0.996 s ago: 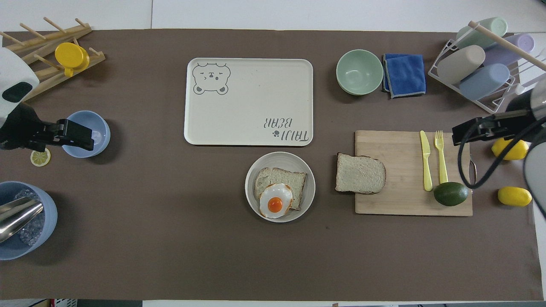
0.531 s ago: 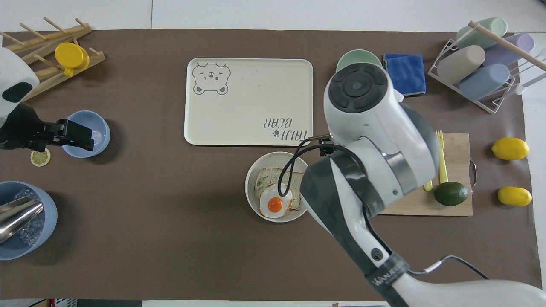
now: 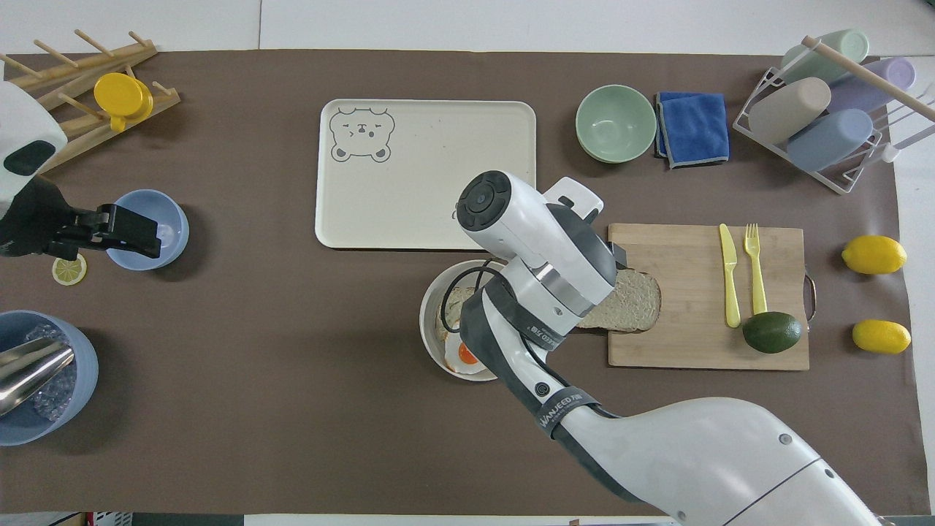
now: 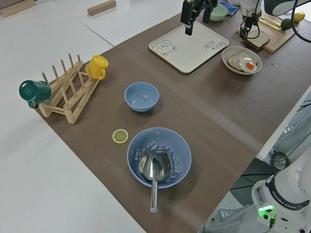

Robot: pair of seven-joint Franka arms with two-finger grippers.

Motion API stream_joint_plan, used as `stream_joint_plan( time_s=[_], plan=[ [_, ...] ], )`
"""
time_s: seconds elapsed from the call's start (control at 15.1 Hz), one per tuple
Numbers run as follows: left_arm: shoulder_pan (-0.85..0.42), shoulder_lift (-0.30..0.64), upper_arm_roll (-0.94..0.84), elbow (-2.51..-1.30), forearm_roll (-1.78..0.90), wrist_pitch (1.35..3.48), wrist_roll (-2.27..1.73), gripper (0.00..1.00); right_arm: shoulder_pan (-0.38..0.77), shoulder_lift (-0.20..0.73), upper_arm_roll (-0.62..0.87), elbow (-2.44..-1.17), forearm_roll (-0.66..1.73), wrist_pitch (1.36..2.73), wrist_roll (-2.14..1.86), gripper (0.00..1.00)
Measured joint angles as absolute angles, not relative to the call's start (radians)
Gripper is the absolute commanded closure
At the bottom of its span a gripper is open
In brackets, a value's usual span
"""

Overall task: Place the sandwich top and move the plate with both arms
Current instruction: 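Grasp the bread slice with the right gripper and lift it, then carry the bread slice with the right gripper over the white plate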

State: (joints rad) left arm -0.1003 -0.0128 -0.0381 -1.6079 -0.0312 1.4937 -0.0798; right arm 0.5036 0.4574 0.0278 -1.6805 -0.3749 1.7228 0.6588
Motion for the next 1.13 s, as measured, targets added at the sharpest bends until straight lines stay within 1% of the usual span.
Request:
stream_joint_plan(
  time_s=[0.33, 0.8, 1.13],
  plan=[
    [-0.1, -0.013, -0.038, -1.608, -0.031, 1.494, -0.08, 0.0, 0.504, 0.439, 0.029, -1.764, -0.375, 1.789, 0.659, 0.0],
    [-0.1, -0.013, -0.038, -1.608, -0.031, 1.493, -0.08, 0.0, 0.505, 0.413, 0.031, -1.836, -0.375, 1.809, 0.659, 0.0],
    [-0.1, -0.013, -0.038, -1.608, -0.031, 1.493, -0.08, 0.0, 0.507, 0.405, 0.032, -1.851, -0.375, 1.809, 0.657, 0.01]
  ],
)
